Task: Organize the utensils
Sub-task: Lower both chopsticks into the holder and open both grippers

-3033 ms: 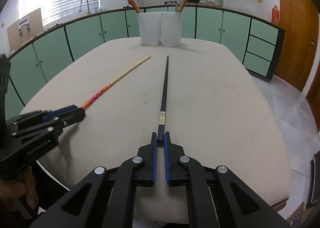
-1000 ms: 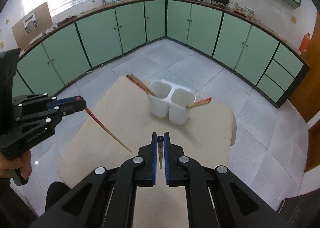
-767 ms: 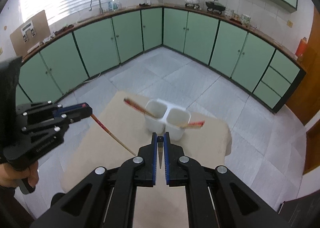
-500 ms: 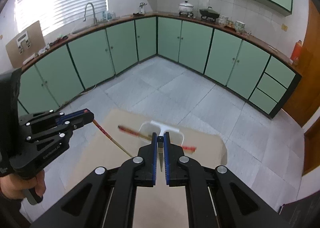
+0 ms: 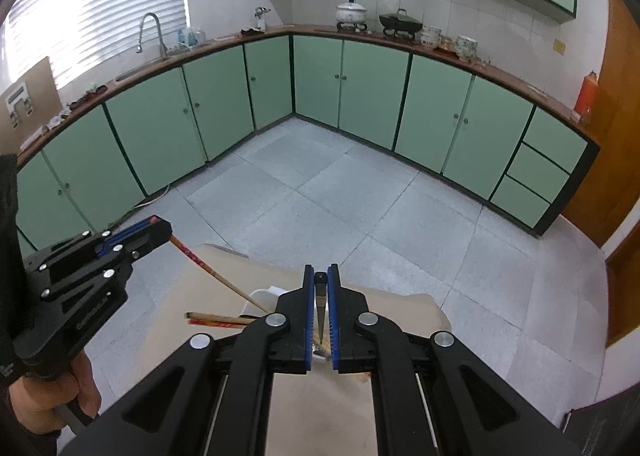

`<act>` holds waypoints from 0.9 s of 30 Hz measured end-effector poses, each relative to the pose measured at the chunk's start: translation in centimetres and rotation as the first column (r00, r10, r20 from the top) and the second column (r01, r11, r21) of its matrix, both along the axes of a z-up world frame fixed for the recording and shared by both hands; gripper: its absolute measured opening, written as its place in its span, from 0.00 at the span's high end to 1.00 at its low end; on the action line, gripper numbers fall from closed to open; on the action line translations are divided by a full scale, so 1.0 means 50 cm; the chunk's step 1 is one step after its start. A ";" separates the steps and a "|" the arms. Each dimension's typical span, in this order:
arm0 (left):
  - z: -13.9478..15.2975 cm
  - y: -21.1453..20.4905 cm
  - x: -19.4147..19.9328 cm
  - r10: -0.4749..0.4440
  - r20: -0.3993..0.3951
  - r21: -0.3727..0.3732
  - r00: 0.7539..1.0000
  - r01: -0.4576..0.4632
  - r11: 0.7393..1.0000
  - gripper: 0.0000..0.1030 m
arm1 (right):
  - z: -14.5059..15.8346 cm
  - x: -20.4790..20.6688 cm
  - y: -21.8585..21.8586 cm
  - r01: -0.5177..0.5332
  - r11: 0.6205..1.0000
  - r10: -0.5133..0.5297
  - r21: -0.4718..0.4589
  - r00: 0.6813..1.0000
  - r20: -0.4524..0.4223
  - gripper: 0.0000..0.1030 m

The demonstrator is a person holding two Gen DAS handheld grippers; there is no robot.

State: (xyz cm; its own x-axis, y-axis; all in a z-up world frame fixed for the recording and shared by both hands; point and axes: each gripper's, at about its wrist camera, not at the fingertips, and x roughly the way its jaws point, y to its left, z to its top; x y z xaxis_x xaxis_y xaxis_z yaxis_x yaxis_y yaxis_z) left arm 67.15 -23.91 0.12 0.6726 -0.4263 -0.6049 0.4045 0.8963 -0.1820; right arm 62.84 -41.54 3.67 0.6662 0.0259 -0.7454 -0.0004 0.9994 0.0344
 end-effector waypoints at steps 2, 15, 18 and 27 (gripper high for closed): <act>-0.038 -0.011 0.014 -0.004 -0.022 0.022 1.000 0.004 1.000 0.95 | -0.035 0.015 -0.009 0.001 1.000 0.000 0.014 1.000 -0.018 0.94; -0.112 0.014 0.028 0.021 -0.082 0.091 0.996 -0.014 0.996 0.63 | -0.150 0.007 -0.045 0.013 0.998 -0.008 0.056 0.996 -0.090 0.85; -0.093 0.028 0.014 0.030 -0.062 0.095 0.998 -0.024 0.995 0.46 | -0.138 -0.010 -0.050 0.015 0.998 -0.010 0.069 0.997 -0.079 0.85; -0.079 0.082 -0.098 0.035 -0.033 0.148 0.999 -0.030 0.989 0.10 | -0.121 -0.152 -0.029 0.055 0.998 -0.055 0.008 0.996 0.066 0.31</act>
